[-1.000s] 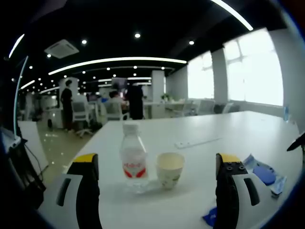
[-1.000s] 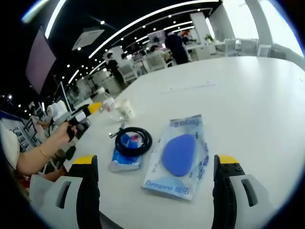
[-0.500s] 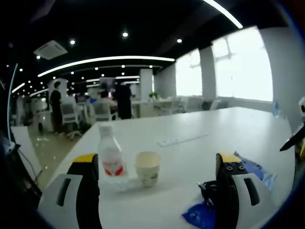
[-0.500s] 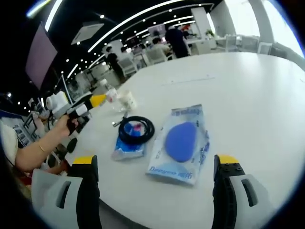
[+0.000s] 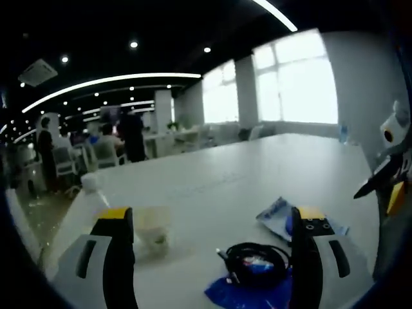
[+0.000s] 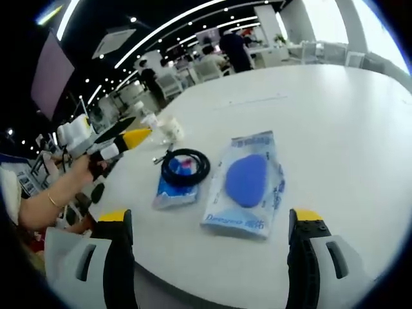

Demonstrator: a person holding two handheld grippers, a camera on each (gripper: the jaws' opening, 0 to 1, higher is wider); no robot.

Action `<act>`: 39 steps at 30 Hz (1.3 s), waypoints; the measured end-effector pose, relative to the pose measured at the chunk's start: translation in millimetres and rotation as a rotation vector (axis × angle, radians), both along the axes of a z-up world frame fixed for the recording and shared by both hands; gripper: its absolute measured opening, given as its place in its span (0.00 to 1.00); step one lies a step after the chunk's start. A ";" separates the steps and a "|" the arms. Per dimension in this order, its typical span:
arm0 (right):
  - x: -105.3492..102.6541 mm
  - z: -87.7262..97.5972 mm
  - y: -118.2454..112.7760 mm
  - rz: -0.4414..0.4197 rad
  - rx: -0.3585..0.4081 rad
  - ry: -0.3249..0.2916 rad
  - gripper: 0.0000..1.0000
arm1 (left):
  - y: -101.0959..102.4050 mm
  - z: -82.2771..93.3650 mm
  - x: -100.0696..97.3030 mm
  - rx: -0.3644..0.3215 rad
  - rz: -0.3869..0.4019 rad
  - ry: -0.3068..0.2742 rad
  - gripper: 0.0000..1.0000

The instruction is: Arrange the tabletop items into an orderly group along one side of the table until the central work area is clear of visible clutter.

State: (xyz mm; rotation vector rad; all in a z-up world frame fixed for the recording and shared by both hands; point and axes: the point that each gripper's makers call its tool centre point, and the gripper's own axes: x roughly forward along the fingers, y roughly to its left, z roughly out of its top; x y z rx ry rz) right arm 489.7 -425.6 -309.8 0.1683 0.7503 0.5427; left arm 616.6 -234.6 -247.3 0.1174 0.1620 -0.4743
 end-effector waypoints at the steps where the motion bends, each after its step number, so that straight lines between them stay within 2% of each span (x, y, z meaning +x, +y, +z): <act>1: 0.0 -0.4 0.1 -0.002 0.001 0.001 0.99 | -4.4 -0.2 0.4 0.000 -0.016 0.002 0.99; 2: 0.2 -1.9 -0.4 -0.020 0.005 0.008 0.99 | -13.2 -1.4 0.0 0.000 -0.057 0.008 0.98; 8: 1.6 -13.2 -4.8 -0.119 0.033 0.065 0.99 | -40.7 -14.8 5.9 0.070 -0.182 0.048 0.94; 10: 1.4 -15.7 -6.7 -0.148 0.039 0.081 0.99 | -45.1 -16.1 8.5 0.080 -0.199 0.046 0.92; 11: 1.5 -18.6 -8.1 -0.171 0.049 0.095 0.98 | -53.0 -18.4 10.3 0.077 -0.236 0.056 0.91; 19: 2.5 -37.4 -9.5 -0.268 0.089 0.184 0.95 | -75.3 -36.0 23.9 0.088 -0.319 0.097 0.86; 22: 1.3 -41.8 -7.3 -0.274 0.091 0.208 0.92 | -81.7 -43.2 26.7 0.104 -0.350 0.124 0.80; 28: -0.6 -47.3 2.0 -0.291 0.127 0.252 0.89 | -94.9 -53.6 35.7 0.129 -0.396 0.146 0.77; 33: -2.2 -52.6 7.5 -0.316 0.161 0.302 0.85 | -106.3 -68.7 42.5 0.150 -0.433 0.190 0.75; 39: -2.8 -57.2 12.2 -0.331 0.186 0.346 0.81 | -122.0 -85.7 41.9 0.180 -0.500 0.229 0.70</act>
